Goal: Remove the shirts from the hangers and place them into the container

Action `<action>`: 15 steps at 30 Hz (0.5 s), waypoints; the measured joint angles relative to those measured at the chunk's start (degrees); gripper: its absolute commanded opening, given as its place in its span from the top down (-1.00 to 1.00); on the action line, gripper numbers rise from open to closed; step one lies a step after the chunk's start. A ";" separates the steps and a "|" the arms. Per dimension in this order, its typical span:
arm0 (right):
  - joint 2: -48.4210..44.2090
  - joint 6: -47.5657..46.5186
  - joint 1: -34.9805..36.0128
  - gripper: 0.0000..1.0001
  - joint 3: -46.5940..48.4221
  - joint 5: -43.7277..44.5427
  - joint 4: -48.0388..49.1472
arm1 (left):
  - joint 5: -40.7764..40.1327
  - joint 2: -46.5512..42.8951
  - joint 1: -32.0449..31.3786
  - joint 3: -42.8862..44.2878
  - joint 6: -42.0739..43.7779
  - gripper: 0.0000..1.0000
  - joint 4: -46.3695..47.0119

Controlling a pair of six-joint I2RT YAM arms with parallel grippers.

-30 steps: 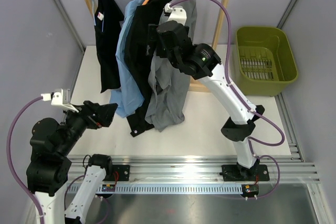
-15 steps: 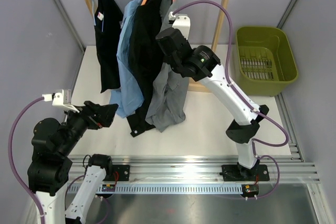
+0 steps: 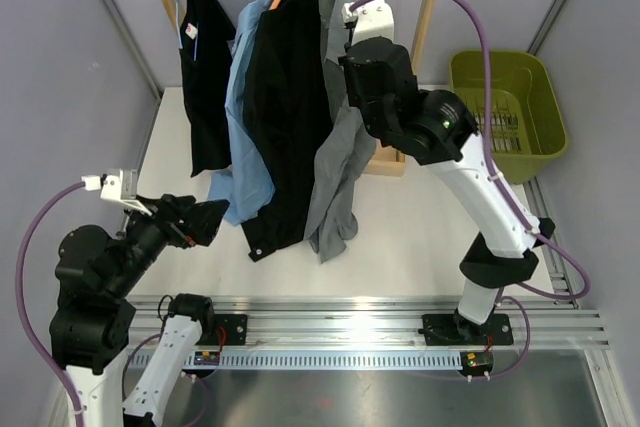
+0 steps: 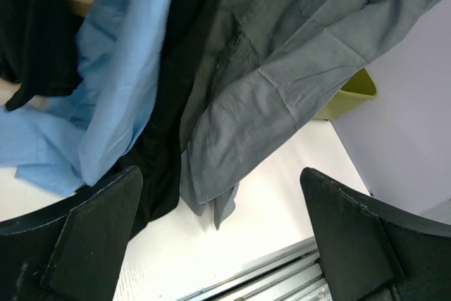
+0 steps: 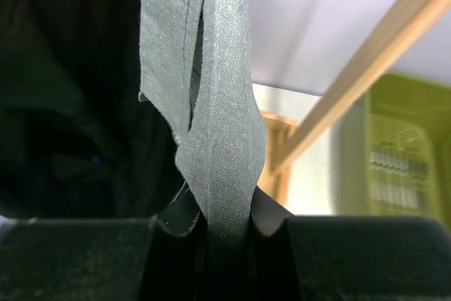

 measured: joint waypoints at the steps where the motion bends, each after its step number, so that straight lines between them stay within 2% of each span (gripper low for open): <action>1: -0.72 -1.18 0.00 1.00 -0.15 0.00 -0.52 | 0.94 0.66 0.00 0.92 0.37 -0.98 0.24; 5: -4.85 -4.81 0.76 1.00 -4.48 0.39 -0.96 | 6.60 7.02 0.00 9.53 2.01 -0.98 2.27; 8: -11.28 -6.25 3.93 1.00 -13.00 2.21 2.32 | 10.91 11.85 0.00 14.56 2.32 -0.98 6.69; 12: -23.02 -8.72 11.54 1.00 -25.99 4.68 9.49 | 14.56 15.30 0.00 16.41 2.16 -0.98 10.47; 15: -30.73 -9.90 13.73 1.00 -31.58 4.52 13.27 | 15.80 17.55 0.00 16.74 2.23 -0.98 11.98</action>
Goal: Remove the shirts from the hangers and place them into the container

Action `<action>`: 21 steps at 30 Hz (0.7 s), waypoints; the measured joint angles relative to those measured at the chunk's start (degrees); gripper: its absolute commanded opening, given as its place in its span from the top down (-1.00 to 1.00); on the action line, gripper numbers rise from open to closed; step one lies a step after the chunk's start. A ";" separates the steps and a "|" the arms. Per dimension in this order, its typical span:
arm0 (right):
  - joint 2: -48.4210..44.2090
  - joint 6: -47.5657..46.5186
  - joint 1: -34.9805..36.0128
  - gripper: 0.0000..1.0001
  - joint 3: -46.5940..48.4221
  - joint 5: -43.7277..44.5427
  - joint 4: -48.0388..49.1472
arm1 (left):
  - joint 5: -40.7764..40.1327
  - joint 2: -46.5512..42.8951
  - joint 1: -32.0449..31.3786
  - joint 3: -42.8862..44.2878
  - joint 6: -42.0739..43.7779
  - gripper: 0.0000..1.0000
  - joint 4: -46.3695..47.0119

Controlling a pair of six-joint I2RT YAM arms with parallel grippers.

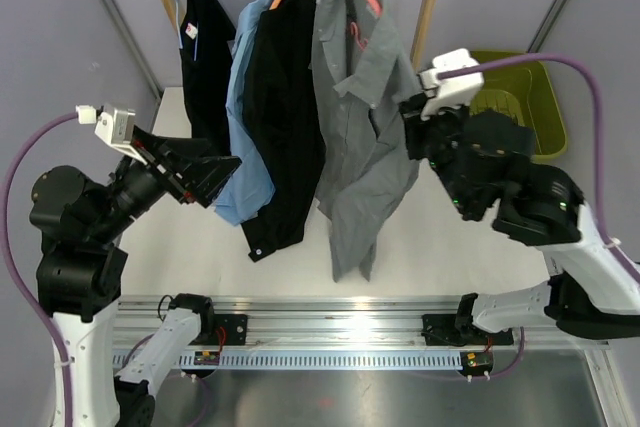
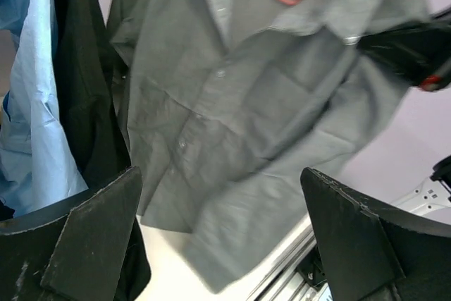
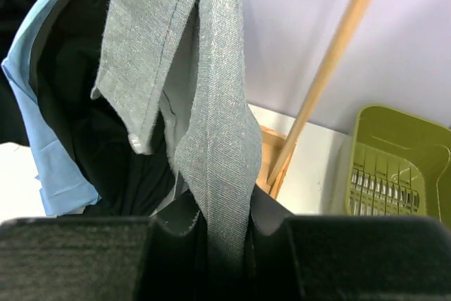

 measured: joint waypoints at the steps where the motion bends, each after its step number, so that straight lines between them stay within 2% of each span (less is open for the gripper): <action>1: -2.01 -0.24 -0.02 1.00 -1.11 -0.07 0.35 | 0.09 0.63 0.00 0.00 0.09 -0.98 0.11; 7: -5.53 2.91 -0.02 1.00 -1.36 -1.11 -2.78 | -0.02 4.83 -2.14 0.26 0.13 -0.98 1.70; 9: -5.20 5.60 -0.02 1.00 -1.31 -1.86 -4.55 | -0.90 7.06 -5.73 1.49 0.61 -0.98 1.97; 14: -7.08 12.72 -0.11 1.00 -6.91 -4.26 -7.54 | -10.29 16.35 -23.93 7.87 4.57 -0.98 1.97; 21: -13.44 23.19 -0.02 1.00 -18.12 -12.24 -13.62 | -21.49 24.15 -33.40 7.80 5.97 -0.98 3.43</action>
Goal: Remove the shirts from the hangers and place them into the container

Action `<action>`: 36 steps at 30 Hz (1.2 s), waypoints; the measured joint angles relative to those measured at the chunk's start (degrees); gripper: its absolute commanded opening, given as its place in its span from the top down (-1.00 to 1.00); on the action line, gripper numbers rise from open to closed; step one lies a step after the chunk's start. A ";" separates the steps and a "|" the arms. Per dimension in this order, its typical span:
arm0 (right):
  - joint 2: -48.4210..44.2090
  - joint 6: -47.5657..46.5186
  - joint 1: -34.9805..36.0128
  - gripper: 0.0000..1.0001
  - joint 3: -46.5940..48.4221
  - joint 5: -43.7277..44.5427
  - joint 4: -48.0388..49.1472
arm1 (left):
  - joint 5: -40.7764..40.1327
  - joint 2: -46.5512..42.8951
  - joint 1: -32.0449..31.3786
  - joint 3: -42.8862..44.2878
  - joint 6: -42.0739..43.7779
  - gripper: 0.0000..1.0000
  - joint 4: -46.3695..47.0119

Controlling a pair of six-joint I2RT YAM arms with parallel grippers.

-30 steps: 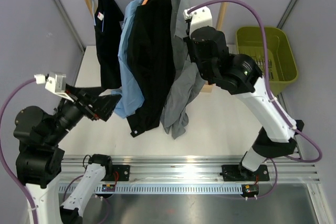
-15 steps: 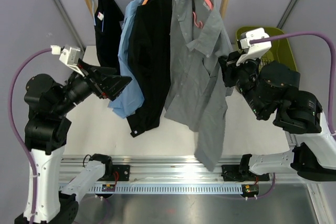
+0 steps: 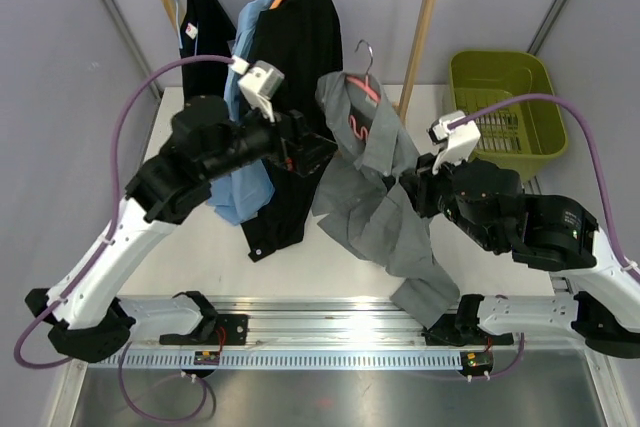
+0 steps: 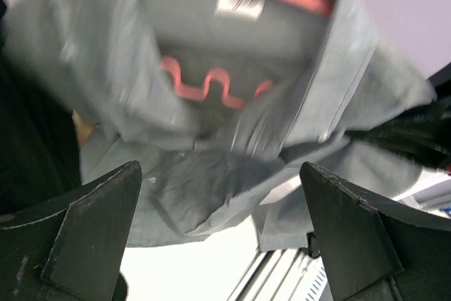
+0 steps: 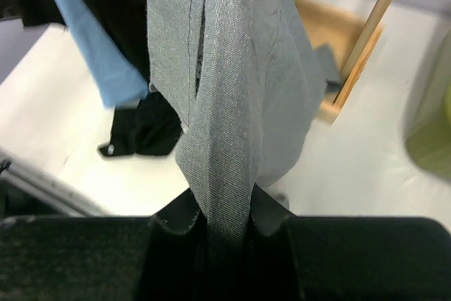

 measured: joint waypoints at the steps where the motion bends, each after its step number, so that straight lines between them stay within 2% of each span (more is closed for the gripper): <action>1: -0.94 1.40 0.09 1.00 -1.40 -1.16 -1.05 | -1.49 0.59 -1.77 -0.33 0.07 -0.98 0.39; 5: -4.94 6.10 0.31 1.00 -7.13 -6.25 -2.93 | -9.88 1.46 -8.57 -5.66 0.00 -0.98 4.44; 10: -9.07 9.86 0.35 1.00 -11.19 -11.45 -4.63 | -17.51 1.42 -13.25 -11.06 -0.79 -0.98 9.05; 18: -10.78 12.81 0.35 1.00 -13.73 -18.23 -4.61 | -23.45 3.23 -16.11 -11.80 -2.89 -0.98 16.52; 28: -11.96 14.25 0.35 1.00 -15.23 -20.85 -4.61 | -25.81 7.10 -16.68 -12.70 -5.09 -0.94 21.38; 31: -12.07 14.27 0.35 1.00 -15.21 -20.92 -4.61 | -25.88 8.94 -16.68 -12.76 -6.29 -0.86 22.29; 34: -12.00 14.21 0.35 1.00 -15.19 -20.94 -4.74 | -25.99 9.33 -16.68 -14.12 -7.85 -0.63 24.02; 35: -11.93 14.19 0.35 1.00 -15.19 -21.00 -4.83 | -26.05 9.31 -16.68 -14.64 -8.28 -0.49 24.70; 36: -11.82 14.16 0.35 1.00 -15.19 -21.09 -4.90 | -26.18 9.31 -16.68 -15.02 -8.61 -0.24 25.27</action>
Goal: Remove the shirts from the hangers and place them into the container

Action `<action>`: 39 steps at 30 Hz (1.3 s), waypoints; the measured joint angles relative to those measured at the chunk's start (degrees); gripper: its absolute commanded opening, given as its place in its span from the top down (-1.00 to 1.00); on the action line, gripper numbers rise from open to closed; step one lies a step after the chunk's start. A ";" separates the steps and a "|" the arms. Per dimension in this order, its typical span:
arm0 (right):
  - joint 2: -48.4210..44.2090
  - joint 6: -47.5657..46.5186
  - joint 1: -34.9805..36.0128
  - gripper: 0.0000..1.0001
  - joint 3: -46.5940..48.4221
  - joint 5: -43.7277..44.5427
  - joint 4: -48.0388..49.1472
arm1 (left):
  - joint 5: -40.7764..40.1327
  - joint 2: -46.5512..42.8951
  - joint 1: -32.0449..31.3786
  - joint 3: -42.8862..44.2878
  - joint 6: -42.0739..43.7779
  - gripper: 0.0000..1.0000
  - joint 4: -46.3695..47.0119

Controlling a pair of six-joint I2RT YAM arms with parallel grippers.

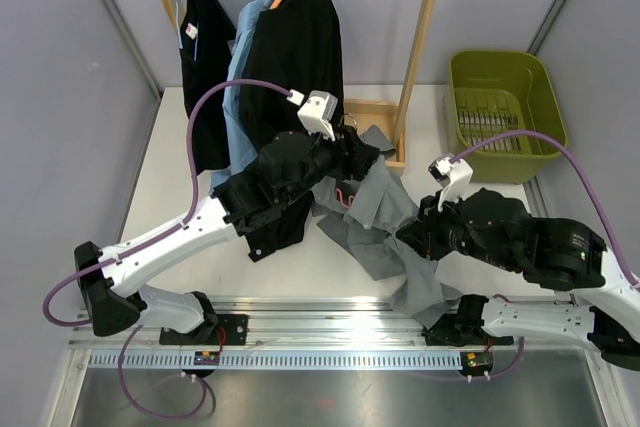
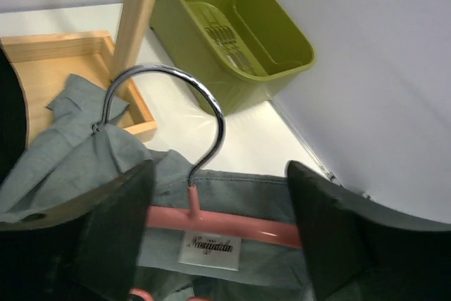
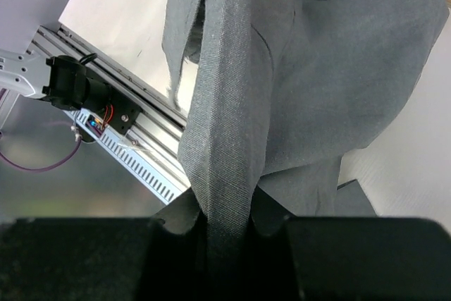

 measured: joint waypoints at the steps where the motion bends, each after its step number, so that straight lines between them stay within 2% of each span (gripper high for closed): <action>1: 0.09 -0.04 0.00 1.00 0.00 -0.04 -0.15 | -0.39 0.00 0.02 -0.48 -0.39 -0.05 0.37; 2: 0.20 -0.07 0.00 1.00 0.00 -0.04 -0.26 | -0.61 -0.07 0.11 -1.01 -0.39 0.12 0.81; 3: 0.37 -0.11 0.00 1.00 0.00 -0.07 -0.37 | -0.63 -0.07 0.15 -1.25 -0.63 0.44 1.07; 8: 0.00 -0.15 0.04 1.00 0.00 -0.04 -0.61 | -1.79 -0.13 0.70 -1.88 -1.01 0.99 1.16; 14: -1.11 -0.17 0.04 0.99 0.00 -0.42 -0.61 | -1.97 -0.50 0.28 -1.66 -0.70 1.00 1.44; 15: -1.11 -0.15 0.04 0.78 0.00 -0.48 -0.61 | -2.19 -0.33 0.26 -0.98 -0.31 1.00 0.61; 16: -1.09 -0.17 0.04 0.36 0.00 -0.46 -0.50 | -2.47 0.02 0.26 0.09 0.15 1.00 -0.46; 17: -1.07 -0.07 0.04 0.09 0.02 -0.39 -0.09 | -2.82 0.52 0.26 1.49 0.81 1.00 -1.51; 18: -1.11 -0.13 0.04 -0.02 0.24 -0.46 0.76 | -3.21 1.46 0.59 3.67 1.33 1.00 -3.67; 21: -1.42 -0.50 0.04 -0.18 1.09 -0.42 3.85 | -3.19 5.31 2.19 11.43 2.73 1.00 -7.91; 25: -2.73 -0.39 0.04 -0.18 1.29 -0.24 5.44 | -3.28 9.49 5.62 21.33 4.72 1.00 -12.96; 27: -3.56 -0.26 0.04 -0.15 1.29 0.07 5.46 | -3.17 10.93 7.67 25.49 5.53 1.00 -14.51; 28: -4.04 -0.22 0.04 -0.01 1.29 0.13 5.46 | -3.15 11.32 8.66 27.08 5.73 1.00 -15.23; 29: -4.57 -0.02 0.04 0.25 1.27 0.24 5.44 | -3.08 11.61 9.60 28.41 5.79 1.00 -15.96; 31: -5.42 0.09 0.04 0.97 1.16 0.55 5.35 | -2.97 11.69 11.61 30.10 5.81 1.00 -17.05; 36: -6.97 1.57 0.04 1.00 0.50 2.91 5.18 | -2.29 11.69 13.64 31.43 6.16 1.00 -18.93; 39: -7.52 1.75 0.04 1.00 0.61 4.31 3.54 | -2.10 11.06 13.55 28.81 6.14 1.00 -17.92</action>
